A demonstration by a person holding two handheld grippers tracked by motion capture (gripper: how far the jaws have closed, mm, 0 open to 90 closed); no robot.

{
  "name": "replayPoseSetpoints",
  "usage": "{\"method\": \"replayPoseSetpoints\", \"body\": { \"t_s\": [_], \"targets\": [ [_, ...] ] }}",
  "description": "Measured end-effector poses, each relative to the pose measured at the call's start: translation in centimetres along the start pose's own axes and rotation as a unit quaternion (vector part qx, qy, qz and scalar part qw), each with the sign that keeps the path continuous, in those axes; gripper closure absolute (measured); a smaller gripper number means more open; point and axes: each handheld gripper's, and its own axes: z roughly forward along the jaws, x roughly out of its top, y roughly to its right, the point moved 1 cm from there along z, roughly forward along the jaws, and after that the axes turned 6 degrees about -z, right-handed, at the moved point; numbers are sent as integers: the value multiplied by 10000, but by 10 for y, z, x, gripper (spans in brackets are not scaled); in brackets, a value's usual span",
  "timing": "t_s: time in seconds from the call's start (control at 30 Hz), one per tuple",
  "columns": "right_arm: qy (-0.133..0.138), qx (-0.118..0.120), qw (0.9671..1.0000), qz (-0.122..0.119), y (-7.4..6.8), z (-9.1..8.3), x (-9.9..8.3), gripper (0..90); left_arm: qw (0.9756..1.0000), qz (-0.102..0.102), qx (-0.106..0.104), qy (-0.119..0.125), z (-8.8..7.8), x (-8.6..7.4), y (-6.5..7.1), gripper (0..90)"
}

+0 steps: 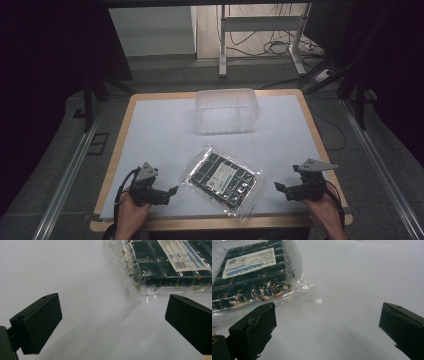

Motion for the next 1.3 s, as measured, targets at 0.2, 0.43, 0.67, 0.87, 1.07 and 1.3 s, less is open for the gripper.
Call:
{"method": "replayPoseSetpoints", "body": {
  "t_s": [0.2, 0.43, 0.67, 0.87, 1.07, 1.3],
  "targets": [
    [-74, -44, 9999, -147, -4, 2, 0, 12, 9999, 29, -167, 28, 1, 1, 0, 5],
    [-126, -109, 9998, -102, -7, 2, 2, 19, 9998, -2, -174, 67, 2, 1, -3, 0],
    [-68, -191, 9998, -72, -9, 4, 4, 15, 9994, -127, -268, 181, -1, 1, -3, 2],
    [-160, -271, 9995, -100, -11, 3, 5, 63, 9997, -64, -201, 125, 0, 2, -1, 0],
    [-216, -253, 9993, -146, -16, 0, 9, 115, 9998, -64, -180, 71, 1, 1, -1, 0],
    [-144, -200, 9992, -310, -28, -3, 16, 265, 9999, -18, -169, -13, 3, 1, 0, 0]
  ]
}}
